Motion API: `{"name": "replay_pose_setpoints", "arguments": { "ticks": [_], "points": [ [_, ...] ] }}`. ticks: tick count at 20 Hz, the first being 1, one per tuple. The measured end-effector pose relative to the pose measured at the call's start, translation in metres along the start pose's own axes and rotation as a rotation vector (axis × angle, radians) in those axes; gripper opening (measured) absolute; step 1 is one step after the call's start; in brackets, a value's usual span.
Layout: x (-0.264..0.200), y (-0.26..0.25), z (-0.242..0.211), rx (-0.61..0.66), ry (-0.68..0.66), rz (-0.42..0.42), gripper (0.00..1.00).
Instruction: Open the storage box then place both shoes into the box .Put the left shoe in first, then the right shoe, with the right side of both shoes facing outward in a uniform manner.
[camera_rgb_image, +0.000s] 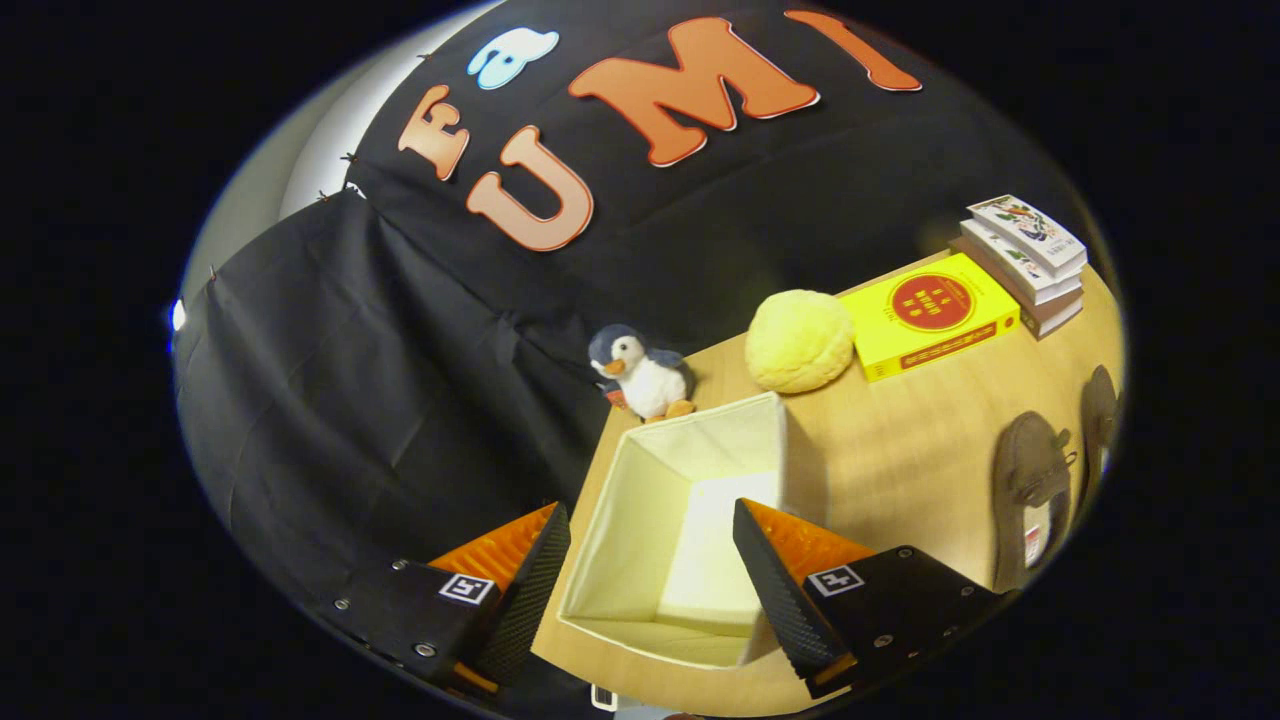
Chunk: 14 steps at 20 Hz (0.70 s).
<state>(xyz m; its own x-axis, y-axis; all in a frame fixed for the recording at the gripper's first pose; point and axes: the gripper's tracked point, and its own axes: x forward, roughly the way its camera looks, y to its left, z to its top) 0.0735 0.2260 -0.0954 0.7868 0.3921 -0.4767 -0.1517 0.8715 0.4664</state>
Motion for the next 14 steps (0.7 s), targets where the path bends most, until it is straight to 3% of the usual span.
{"name": "replay_pose_setpoints", "arguments": {
  "ticks": [14],
  "points": [
    [-0.096, -0.224, 0.013, -0.152, -0.050, -0.413, 0.98]
  ]
}}
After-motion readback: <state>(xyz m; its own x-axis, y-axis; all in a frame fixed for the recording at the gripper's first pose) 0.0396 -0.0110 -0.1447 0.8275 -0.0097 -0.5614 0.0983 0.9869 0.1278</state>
